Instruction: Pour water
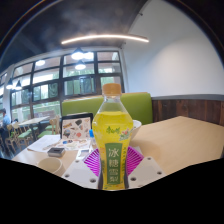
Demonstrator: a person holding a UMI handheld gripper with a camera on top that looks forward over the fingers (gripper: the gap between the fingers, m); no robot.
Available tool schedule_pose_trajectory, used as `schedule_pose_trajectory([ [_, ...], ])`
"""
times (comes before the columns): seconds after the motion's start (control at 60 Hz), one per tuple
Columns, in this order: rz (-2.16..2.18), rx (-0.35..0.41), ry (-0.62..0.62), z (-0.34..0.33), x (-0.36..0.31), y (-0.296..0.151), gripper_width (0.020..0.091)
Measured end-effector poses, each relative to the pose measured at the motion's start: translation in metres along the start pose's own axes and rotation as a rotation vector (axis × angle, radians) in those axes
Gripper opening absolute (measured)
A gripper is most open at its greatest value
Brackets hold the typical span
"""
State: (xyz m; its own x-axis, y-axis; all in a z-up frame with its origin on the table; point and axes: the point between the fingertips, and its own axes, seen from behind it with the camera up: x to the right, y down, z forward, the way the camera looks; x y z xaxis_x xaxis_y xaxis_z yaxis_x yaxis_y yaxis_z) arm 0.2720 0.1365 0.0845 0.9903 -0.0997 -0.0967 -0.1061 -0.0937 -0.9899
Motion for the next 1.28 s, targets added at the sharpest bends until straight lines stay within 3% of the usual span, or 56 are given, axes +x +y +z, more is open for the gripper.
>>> schedule_pose_trajectory([
  [0.383,-0.068,-0.027,0.0,0.002,-0.014,0.007,0.0306],
  [0.6,-0.068,0.01,0.007,-0.004,-0.02,0.001,0.0519],
  [0.633,-0.069,0.027,0.004,-0.004,-0.011,-0.004,0.0599],
  [0.7,-0.076,0.067,-0.032,-0.01,-0.021,-0.011,0.0864],
  [0.783,-0.069,0.087,-0.056,-0.013,-0.022,-0.013,0.0814],
  [1.283,-0.064,0.089,0.006,-0.011,-0.011,-0.015,0.0826],
])
